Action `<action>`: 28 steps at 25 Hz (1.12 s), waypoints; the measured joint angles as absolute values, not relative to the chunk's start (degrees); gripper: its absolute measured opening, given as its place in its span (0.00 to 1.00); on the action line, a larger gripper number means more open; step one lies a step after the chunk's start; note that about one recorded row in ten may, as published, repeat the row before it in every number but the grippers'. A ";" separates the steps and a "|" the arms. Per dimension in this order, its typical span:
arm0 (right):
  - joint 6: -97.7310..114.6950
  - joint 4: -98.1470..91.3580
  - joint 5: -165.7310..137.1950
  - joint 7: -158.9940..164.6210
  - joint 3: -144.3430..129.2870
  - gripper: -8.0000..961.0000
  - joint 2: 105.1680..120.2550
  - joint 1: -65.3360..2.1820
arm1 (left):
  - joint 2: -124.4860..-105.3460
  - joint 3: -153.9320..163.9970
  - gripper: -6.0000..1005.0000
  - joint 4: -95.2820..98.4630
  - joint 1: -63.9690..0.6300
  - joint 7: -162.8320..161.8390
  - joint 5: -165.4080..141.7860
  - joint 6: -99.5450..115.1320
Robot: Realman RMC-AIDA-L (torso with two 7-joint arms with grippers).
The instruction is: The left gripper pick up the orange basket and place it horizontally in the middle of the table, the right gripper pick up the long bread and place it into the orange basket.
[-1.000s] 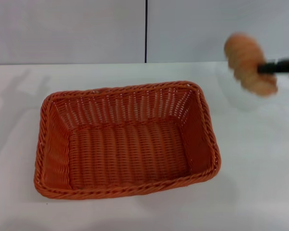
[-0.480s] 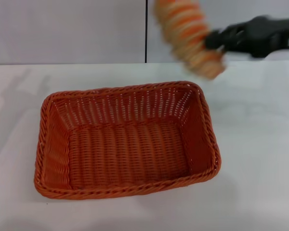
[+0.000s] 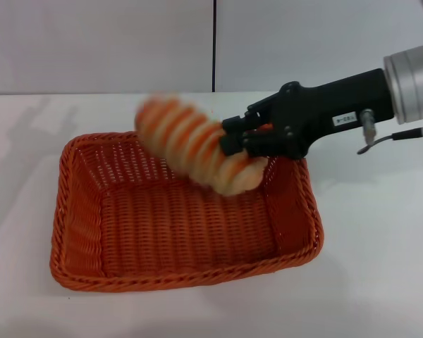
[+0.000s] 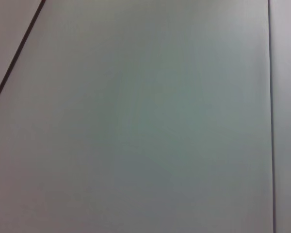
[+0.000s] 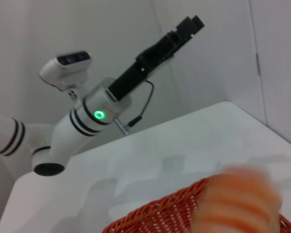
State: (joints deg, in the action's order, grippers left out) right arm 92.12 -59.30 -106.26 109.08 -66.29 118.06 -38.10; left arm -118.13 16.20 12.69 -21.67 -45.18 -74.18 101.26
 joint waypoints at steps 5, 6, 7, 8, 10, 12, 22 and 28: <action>90.95 -58.37 -106.73 109.04 -66.59 0.43 118.08 -38.09 | -118.14 16.38 0.60 12.65 -21.74 -45.04 -74.22 101.08; 90.77 -58.37 -106.82 109.02 -66.43 0.44 118.09 -38.02 | -118.14 16.38 0.60 12.65 -21.74 -45.04 -74.22 101.08; 90.54 -58.43 -106.87 108.99 -66.20 0.45 118.13 -37.81 | -118.13 16.41 0.60 12.65 -21.74 -45.03 -74.25 101.05; 90.24 -58.68 -106.88 108.77 -65.49 0.46 118.17 -37.32 | -118.13 16.40 0.60 12.65 -21.74 -45.03 -74.26 101.05; 90.21 -58.78 -106.86 108.44 -64.99 0.49 118.20 -37.07 | -118.13 16.35 0.60 12.65 -21.74 -45.01 -74.27 101.05; 90.39 -59.12 -106.57 107.19 -63.08 0.51 118.22 -36.26 | -118.12 16.22 0.60 12.65 -21.87 -45.02 -74.28 101.05; 90.16 -55.69 -91.88 88.39 -48.64 0.55 118.41 -25.51 | -118.22 14.89 0.60 11.99 -22.17 -44.49 -74.20 100.89; 94.49 -39.10 -78.44 69.33 -31.27 0.55 117.97 -19.23 | -118.18 13.75 0.60 11.38 -22.63 -44.51 -73.68 99.94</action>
